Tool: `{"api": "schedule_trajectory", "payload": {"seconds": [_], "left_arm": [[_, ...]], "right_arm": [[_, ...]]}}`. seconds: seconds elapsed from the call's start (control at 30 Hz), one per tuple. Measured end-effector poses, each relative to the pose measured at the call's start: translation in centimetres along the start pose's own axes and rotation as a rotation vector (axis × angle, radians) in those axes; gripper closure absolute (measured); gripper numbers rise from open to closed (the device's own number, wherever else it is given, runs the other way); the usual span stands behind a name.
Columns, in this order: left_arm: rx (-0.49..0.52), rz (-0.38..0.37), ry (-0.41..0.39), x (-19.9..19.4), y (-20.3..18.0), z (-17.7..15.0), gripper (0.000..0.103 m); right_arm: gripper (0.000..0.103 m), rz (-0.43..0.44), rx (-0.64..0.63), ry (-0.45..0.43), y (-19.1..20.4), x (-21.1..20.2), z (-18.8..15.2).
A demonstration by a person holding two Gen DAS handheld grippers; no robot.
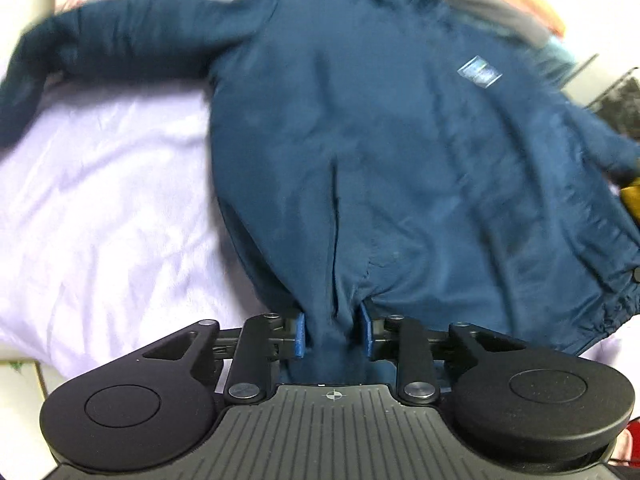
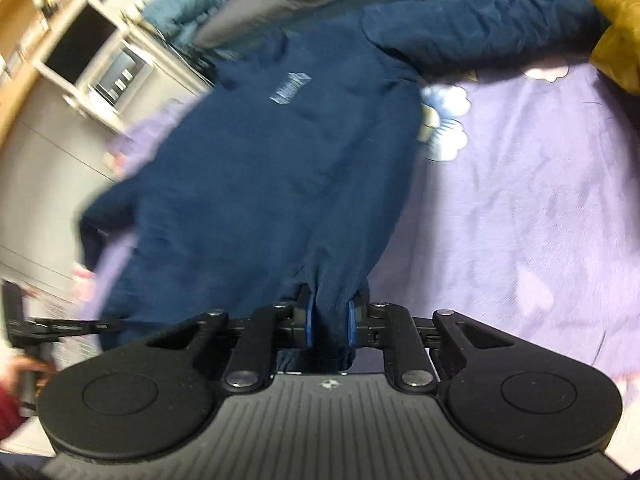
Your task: Fold large clothes
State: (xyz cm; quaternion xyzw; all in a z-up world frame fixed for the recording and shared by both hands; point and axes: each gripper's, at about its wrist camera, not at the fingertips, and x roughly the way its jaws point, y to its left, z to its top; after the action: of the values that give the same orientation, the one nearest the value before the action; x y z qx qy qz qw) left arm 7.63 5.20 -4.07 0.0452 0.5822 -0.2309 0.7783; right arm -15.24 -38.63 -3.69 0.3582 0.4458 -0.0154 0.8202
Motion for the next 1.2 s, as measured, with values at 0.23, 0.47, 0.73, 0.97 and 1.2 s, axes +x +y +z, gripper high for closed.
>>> {"api": "schedule_trajectory", "payload": {"seconds": [0.23,0.47,0.73,0.97,1.2], "left_arm": [[-0.042,-0.04,0.011,-3.3,2.5,1.2,0.031],[-0.045,0.095,0.117,3.0,2.5,-1.7,0.007],[-0.033,0.18,0.096,3.2,2.6,-3.5,0.0],[-0.101,0.272,-0.026,-0.7,4.5,-4.0,0.0],[0.094,0.266,-0.123,-1.6,-0.3,-2.5,0.0]], "right_arm": [[0.086,0.049,0.146,-0.031,0.0,-6.0,-0.2],[0.083,-0.144,0.036,0.104,-0.7,1.4,-3.1],[0.034,-0.319,0.068,0.107,-3.7,4.0,-4.9],[0.033,-0.411,-0.151,0.014,0.8,2.0,-4.3],[0.019,-0.354,-0.313,-0.039,5.2,2.9,-3.9]]}}
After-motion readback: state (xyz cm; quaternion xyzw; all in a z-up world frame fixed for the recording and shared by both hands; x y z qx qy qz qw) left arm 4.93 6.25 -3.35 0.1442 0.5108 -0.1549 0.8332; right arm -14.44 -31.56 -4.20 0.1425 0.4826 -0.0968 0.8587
